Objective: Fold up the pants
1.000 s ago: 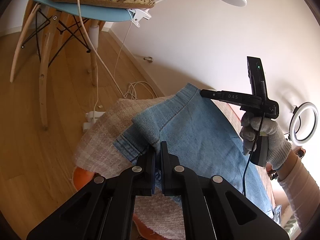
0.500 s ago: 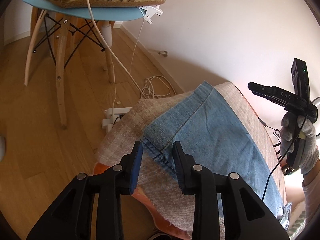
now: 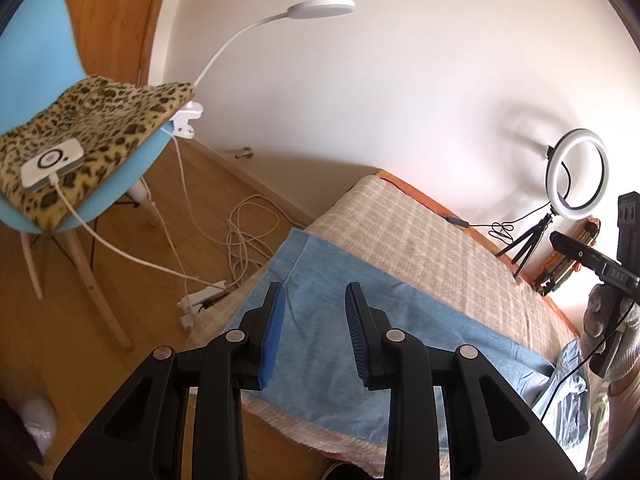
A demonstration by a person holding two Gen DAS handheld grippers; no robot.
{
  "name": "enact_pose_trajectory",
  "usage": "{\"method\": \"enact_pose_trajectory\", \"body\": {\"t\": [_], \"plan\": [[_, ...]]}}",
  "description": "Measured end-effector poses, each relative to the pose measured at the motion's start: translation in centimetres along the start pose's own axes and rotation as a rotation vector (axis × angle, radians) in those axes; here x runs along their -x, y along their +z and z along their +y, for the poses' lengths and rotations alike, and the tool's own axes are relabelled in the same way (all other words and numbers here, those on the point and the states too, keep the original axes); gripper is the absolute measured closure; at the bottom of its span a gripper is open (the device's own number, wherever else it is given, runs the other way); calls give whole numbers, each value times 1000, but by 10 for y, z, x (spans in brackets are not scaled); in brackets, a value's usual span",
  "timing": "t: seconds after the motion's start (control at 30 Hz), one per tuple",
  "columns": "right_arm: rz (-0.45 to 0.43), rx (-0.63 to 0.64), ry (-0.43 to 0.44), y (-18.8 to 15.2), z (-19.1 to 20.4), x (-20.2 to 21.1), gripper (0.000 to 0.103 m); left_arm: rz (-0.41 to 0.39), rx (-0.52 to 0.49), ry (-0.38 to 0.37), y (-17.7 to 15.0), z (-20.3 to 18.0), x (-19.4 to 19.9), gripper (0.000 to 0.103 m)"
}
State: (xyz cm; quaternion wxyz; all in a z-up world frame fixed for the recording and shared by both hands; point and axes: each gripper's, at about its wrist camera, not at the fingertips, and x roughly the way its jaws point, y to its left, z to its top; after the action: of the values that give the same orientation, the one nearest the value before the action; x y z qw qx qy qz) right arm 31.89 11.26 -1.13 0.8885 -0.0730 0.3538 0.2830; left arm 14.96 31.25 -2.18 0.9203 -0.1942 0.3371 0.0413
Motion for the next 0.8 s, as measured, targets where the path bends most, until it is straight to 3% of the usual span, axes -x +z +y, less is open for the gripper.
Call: {"method": "enact_pose_trajectory", "body": {"t": [0.1,0.33,0.4,0.47,0.5,0.8], "plan": [[-27,-44,-76,-37,-28,50,20,-8,-116,-19,17,-43,5,74],[-34,-200,-246,-142,-99,147,20,83,-297,-185,21,-154,-12,74],[-21,-236,-304,-176,-116,168,21,121,-342,-245,13,-189,-20,73],[-11,-294,-344,-210,-132,187,21,155,-371,-313,2,-225,-29,55],[-9,-329,-360,-227,-142,197,21,170,-383,-346,-5,-243,-34,52],[-4,-575,-541,-350,-200,293,28,371,-517,-573,-84,-403,-82,52]]}}
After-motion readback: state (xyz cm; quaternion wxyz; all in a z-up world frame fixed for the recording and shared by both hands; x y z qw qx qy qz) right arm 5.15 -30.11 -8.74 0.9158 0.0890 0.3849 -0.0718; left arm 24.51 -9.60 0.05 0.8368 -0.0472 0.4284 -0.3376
